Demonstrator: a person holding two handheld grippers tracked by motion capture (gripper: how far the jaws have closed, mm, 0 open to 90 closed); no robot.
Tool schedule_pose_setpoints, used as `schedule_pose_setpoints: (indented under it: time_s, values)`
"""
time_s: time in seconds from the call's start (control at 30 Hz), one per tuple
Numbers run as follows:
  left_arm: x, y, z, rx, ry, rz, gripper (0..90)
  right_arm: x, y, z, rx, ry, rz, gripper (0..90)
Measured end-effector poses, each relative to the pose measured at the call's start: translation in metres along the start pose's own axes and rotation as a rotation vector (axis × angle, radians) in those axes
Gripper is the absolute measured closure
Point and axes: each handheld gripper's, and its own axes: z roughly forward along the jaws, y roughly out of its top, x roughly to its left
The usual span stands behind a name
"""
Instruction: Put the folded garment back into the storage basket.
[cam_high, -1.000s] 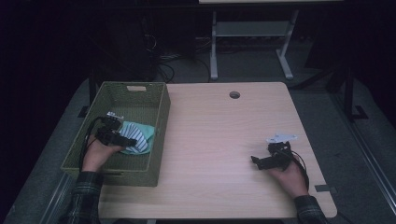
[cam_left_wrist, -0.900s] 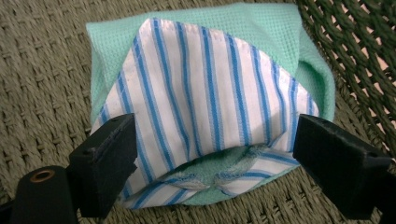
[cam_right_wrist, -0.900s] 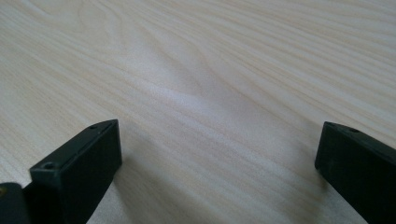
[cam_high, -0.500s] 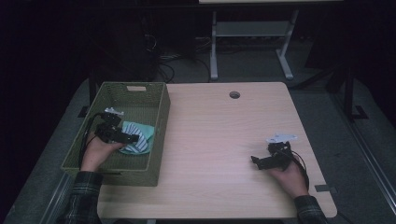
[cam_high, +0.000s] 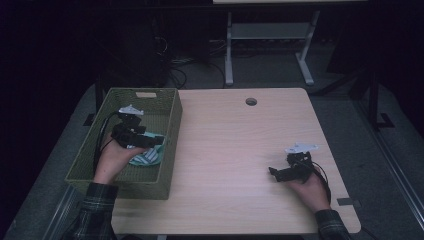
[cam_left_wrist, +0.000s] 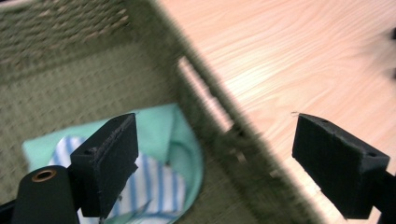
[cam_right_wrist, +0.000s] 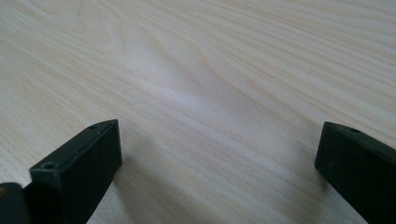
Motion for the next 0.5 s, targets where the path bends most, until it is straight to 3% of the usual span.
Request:
schedule_pose_setpoints:
  time_s: [0.23, 0.5]
  values:
    - [-0.026, 0.012, 0.005, -0.018, -0.039, 0.044, 14.0, 0.0, 0.0, 0.0, 0.001, 0.0, 0.001, 0.1]
    - [-0.056, 0.023, 0.023, 0.003, -0.094, 0.105, 14.0, 0.0, 0.0, 0.0, 0.004, 0.0, 0.0, 0.1]
